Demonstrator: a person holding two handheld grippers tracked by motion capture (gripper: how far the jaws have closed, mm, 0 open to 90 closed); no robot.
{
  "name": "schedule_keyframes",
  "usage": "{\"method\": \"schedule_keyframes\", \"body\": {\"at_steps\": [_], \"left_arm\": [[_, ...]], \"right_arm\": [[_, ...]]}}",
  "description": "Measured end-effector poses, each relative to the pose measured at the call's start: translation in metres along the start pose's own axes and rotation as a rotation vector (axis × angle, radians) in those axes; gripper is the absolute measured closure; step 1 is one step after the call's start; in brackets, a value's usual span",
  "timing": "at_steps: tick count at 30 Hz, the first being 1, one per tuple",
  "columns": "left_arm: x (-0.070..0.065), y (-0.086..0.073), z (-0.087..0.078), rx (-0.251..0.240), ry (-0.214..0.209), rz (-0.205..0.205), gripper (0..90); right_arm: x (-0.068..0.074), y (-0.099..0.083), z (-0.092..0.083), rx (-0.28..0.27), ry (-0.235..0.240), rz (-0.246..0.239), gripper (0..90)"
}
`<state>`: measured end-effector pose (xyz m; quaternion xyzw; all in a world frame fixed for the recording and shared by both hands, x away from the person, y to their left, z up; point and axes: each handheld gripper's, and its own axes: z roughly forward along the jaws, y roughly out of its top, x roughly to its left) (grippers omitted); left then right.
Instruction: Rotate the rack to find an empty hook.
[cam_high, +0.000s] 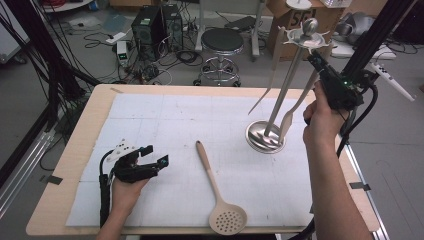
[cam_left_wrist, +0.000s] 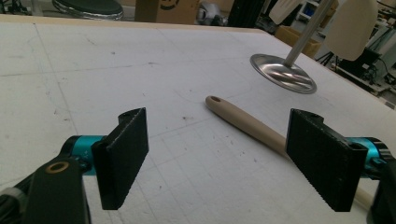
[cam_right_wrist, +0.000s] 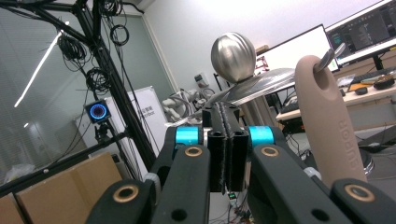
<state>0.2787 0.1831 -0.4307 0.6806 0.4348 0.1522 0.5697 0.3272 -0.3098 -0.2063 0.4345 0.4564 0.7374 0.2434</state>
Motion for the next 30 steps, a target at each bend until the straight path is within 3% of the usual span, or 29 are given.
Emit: {"method": "schedule_keyframes", "body": {"at_steps": [30], "left_arm": [[-0.0001, 0.0, 0.0, 0.004, 0.002, 0.002, 22.1]], "right_arm": [[0.0015, -0.0039, 0.0003, 0.018, 0.001, -0.002, 90.0]]}}
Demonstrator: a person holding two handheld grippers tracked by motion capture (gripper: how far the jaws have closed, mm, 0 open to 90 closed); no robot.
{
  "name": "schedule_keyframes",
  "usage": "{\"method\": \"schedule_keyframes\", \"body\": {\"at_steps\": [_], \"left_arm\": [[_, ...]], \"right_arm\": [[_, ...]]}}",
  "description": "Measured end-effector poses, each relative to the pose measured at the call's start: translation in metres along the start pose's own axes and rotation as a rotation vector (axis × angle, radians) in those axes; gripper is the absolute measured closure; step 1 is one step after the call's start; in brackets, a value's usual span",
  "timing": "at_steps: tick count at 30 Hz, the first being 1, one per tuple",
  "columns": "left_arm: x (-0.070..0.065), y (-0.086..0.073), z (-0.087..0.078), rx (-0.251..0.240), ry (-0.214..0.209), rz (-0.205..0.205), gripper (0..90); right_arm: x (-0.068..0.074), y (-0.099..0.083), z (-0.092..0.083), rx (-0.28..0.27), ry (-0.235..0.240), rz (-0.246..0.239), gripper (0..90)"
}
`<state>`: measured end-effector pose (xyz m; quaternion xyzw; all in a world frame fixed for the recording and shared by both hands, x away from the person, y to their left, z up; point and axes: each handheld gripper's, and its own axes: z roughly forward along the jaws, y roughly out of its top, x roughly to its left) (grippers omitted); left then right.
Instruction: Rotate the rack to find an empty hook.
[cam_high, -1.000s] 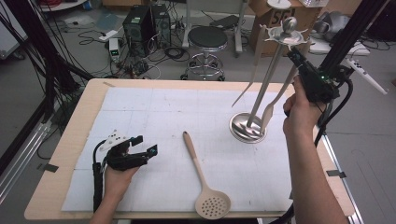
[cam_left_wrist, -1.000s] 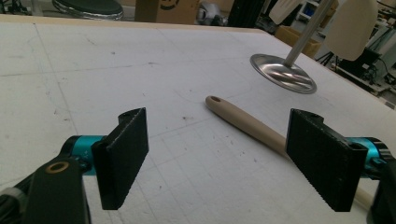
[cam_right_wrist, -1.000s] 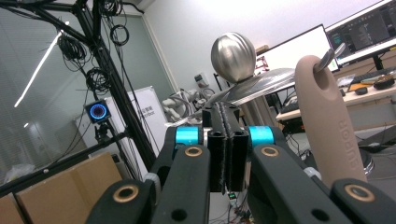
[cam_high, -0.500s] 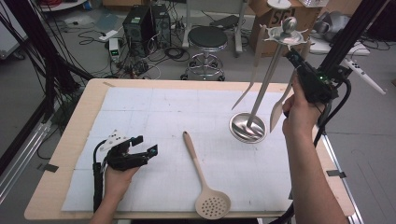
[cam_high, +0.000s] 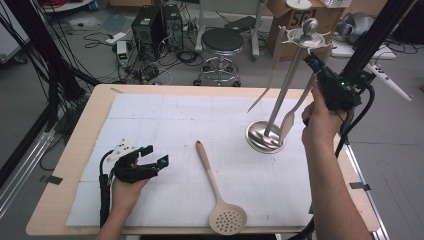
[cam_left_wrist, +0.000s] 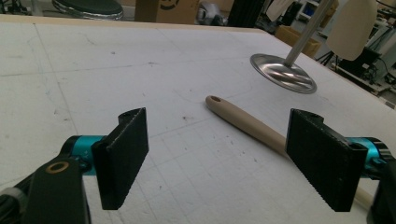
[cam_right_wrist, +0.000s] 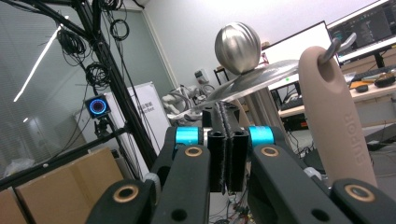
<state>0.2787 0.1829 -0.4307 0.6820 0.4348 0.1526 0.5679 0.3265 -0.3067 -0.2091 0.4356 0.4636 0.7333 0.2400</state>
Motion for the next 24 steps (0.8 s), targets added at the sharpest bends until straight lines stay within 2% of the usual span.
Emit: {"method": "schedule_keyframes", "body": {"at_steps": [6, 7, 10, 15, 24], "left_arm": [[0.0, 0.0, 0.0, 0.001, -0.005, 0.001, 22.1], [0.0, 0.0, 0.0, 0.001, -0.006, 0.001, 22.1], [0.0, 0.0, 0.0, 0.003, -0.006, 0.003, 22.1], [0.0, 0.0, 0.001, 0.001, -0.003, 0.0, 22.1], [0.0, 0.0, 0.0, 0.002, -0.007, 0.0, 22.1]], "right_arm": [[-0.004, -0.014, -0.004, 0.032, -0.004, -0.005, 89.0], [-0.006, -0.016, -0.003, 0.04, -0.011, -0.011, 86.3], [-0.01, -0.021, -0.002, 0.074, -0.008, 0.014, 77.6], [-0.009, -0.023, -0.002, 0.085, 0.009, -0.005, 69.8], [-0.009, -0.039, -0.004, 0.126, 0.034, 0.007, 65.8]]}}
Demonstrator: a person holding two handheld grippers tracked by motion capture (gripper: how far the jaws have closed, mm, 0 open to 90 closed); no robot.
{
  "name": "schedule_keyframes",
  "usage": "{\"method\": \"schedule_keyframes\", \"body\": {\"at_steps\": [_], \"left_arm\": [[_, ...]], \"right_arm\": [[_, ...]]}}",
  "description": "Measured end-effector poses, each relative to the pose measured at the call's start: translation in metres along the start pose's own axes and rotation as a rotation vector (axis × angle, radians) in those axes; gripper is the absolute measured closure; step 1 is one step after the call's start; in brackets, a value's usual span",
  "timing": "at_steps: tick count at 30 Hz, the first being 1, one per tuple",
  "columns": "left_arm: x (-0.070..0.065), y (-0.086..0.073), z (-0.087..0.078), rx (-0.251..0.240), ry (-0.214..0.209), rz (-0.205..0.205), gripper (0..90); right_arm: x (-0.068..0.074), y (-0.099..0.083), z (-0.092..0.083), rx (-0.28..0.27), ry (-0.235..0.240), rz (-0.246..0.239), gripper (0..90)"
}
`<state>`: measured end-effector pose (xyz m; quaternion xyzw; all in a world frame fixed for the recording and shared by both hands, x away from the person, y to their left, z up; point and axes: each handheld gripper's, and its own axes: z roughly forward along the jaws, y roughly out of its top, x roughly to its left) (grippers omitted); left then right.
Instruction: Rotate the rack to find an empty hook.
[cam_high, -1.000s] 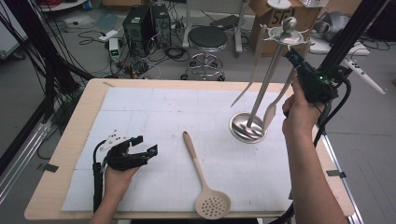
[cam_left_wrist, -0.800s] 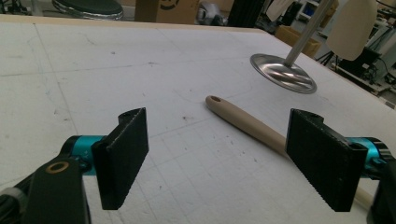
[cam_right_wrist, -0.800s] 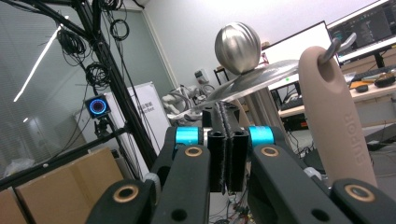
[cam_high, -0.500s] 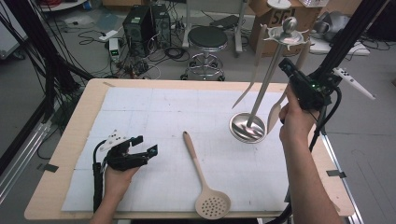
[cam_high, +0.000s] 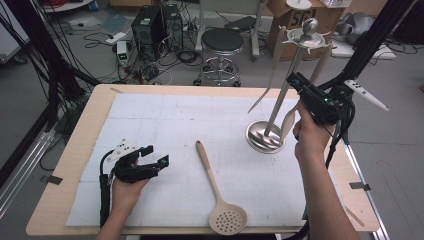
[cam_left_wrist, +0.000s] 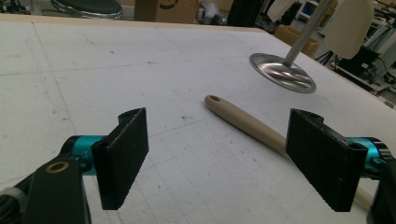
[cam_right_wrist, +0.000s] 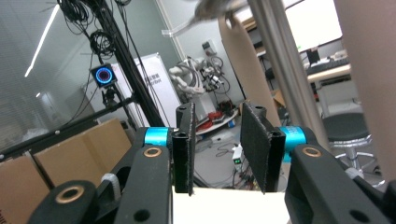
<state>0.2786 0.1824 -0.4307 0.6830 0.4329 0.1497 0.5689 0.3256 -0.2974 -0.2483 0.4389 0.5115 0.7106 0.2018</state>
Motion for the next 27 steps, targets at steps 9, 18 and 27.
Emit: {"method": "schedule_keyframes", "body": {"at_steps": [9, 18, 27], "left_arm": [[0.0, 0.0, 0.0, 0.0, 0.001, 0.001, 22.1], [0.0, 0.0, 0.0, -0.001, 0.001, -0.002, 22.1], [0.0, 0.0, 0.0, 0.0, 0.0, -0.001, 22.1]], "right_arm": [[-0.004, -0.011, -0.001, 0.012, -0.001, 0.011, 65.3], [-0.005, -0.02, -0.001, 0.035, 0.018, 0.014, 56.5], [0.002, -0.03, 0.003, 0.102, 0.014, -0.015, 39.9]]}}
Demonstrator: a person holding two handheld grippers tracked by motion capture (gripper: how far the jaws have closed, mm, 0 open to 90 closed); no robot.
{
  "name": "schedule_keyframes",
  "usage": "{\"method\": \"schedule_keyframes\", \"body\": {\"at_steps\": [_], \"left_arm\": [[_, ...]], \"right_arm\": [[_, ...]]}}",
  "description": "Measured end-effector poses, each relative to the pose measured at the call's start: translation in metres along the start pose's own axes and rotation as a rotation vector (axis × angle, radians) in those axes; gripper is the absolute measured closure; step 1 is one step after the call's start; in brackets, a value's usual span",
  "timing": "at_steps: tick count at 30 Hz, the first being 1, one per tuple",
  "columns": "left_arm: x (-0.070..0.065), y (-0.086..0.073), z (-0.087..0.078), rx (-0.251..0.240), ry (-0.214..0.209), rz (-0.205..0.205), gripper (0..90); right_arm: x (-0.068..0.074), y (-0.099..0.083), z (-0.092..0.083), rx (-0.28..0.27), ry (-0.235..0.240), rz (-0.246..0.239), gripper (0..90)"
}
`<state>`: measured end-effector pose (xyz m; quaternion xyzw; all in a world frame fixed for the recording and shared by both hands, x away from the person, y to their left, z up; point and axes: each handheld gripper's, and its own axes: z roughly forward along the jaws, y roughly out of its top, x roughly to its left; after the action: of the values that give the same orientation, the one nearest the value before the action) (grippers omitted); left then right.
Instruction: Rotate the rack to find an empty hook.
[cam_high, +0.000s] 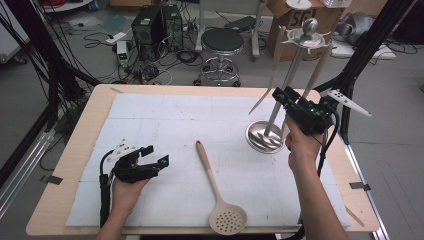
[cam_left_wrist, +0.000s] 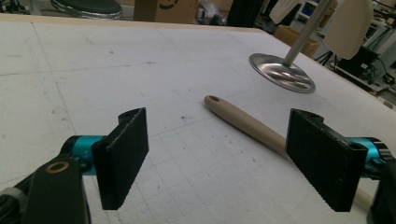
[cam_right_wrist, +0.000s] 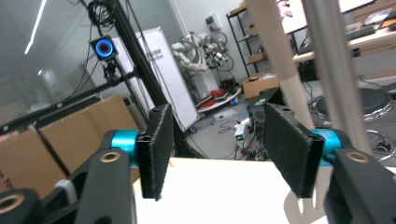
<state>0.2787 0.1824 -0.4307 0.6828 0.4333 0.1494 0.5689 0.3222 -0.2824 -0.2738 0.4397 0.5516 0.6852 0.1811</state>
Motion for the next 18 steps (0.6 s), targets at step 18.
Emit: {"method": "schedule_keyframes", "body": {"at_steps": [18], "left_arm": [[0.0, 0.0, 0.0, 0.0, 0.003, 0.0, 22.1]], "right_arm": [[-0.001, -0.027, 0.004, 0.062, 0.008, 0.02, 33.7]]}}
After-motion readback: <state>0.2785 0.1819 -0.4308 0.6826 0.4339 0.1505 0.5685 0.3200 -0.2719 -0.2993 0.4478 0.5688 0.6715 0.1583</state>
